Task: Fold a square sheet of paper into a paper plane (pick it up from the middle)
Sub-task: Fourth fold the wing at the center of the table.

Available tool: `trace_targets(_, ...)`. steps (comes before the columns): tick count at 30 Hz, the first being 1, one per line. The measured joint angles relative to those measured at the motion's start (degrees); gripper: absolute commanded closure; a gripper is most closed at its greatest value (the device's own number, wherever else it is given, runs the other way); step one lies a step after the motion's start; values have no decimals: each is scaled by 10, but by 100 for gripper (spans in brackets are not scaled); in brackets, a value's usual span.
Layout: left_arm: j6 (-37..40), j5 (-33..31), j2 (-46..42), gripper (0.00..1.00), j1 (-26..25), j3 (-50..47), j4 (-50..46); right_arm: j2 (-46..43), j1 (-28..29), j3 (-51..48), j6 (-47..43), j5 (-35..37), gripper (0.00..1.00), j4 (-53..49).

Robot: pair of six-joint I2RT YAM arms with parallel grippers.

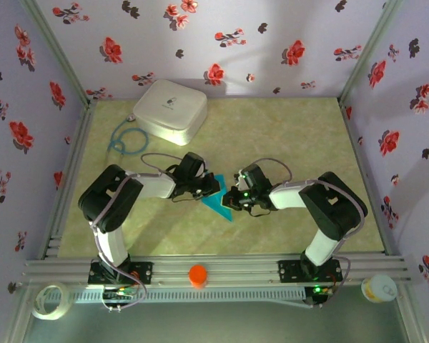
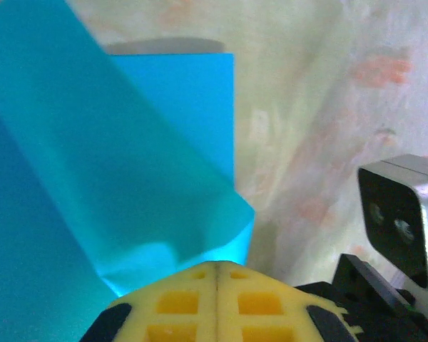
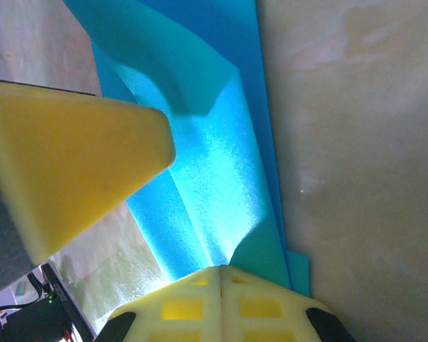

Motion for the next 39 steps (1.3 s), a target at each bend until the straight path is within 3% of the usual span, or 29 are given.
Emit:
trace_targets(17, 9, 53, 41, 100, 44, 6, 23, -5, 0, -4, 0, 10, 100, 0)
trace_targets(29, 46, 58, 59, 100, 111, 53, -37, -6, 0, -7, 0, 11, 100, 4)
trace_targets(39, 65, 22, 62, 100, 144, 92, -101, -8, 0, -7, -5, 11, 100, 2)
